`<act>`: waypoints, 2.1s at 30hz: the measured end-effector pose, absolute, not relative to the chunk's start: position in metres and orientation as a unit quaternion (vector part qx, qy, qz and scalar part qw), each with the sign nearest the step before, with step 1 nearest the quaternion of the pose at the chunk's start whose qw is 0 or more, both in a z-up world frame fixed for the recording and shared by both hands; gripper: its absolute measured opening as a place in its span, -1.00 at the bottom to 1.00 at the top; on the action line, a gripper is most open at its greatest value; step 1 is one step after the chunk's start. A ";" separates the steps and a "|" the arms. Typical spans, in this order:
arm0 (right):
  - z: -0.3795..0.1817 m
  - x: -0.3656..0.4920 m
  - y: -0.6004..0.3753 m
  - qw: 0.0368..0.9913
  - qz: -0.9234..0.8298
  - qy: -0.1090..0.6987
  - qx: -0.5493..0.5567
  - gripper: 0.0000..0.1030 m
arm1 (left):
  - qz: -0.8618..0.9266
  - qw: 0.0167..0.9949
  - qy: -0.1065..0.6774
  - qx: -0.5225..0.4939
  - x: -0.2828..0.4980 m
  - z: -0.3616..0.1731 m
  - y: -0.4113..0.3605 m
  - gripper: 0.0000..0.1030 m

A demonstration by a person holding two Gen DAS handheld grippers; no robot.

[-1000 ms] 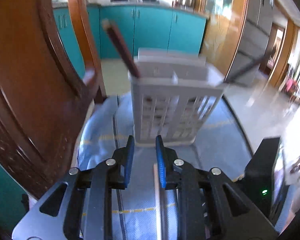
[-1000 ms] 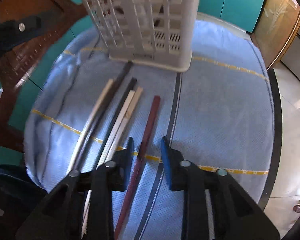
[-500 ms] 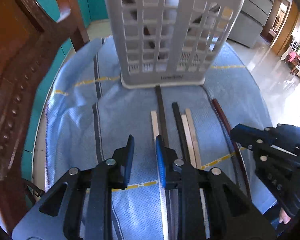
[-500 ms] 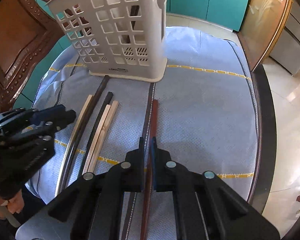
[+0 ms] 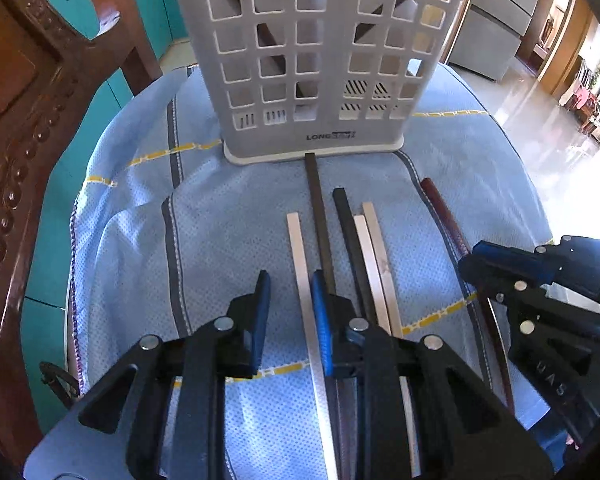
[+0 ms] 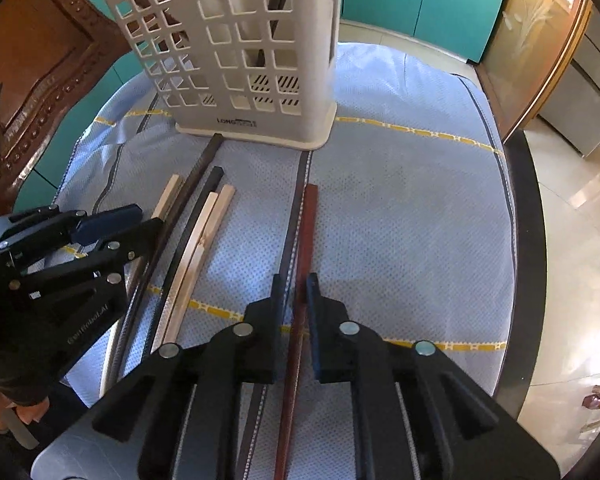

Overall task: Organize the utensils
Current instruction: 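Return both tools to the chopsticks and close the right tool on a red-brown chopstick, then grasp a light wooden chopstick with the left tool while the right tool lifts the red-brown one, then lower both chopsticks into the white basket and open both tools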

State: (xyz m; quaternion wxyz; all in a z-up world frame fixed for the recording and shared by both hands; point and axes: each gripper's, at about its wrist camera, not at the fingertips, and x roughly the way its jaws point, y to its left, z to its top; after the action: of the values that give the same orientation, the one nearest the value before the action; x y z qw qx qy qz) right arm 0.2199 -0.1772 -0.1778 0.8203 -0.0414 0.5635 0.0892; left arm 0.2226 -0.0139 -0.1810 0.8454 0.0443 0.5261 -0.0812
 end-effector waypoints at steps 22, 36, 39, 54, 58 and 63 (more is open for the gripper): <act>-0.177 0.214 -0.166 0.825 0.116 0.551 -0.047 -0.47 | -0.076 0.849 0.520 0.054 0.222 -0.177 -0.016 -0.59; -0.125 0.201 -0.176 0.872 0.147 0.466 -0.015 -0.88 | -0.076 0.876 0.473 0.050 0.209 -0.142 -0.021 -0.87; -0.088 0.188 -0.189 0.893 0.170 0.417 0.001 -0.88 | -0.093 0.899 0.427 0.041 0.190 -0.102 -0.017 -0.87; 0.079 0.197 -0.239 0.948 0.203 0.215 0.118 -0.88 | -0.140 0.970 0.199 -0.023 0.145 0.102 0.023 -0.87; 0.091 0.224 -0.247 0.943 0.194 0.207 0.175 -0.88 | -0.123 0.975 0.164 -0.084 0.171 0.130 0.041 -0.87; 0.084 0.242 -0.252 0.950 0.154 0.183 0.199 -0.87 | -0.073 0.980 0.143 -0.122 0.200 0.124 0.052 -0.87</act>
State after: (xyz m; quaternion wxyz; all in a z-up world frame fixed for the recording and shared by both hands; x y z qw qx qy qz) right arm 0.2422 -0.2521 0.0839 0.9502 0.1994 0.1834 0.1542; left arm 0.2001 0.0521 0.1241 0.9795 -0.1224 0.1425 -0.0726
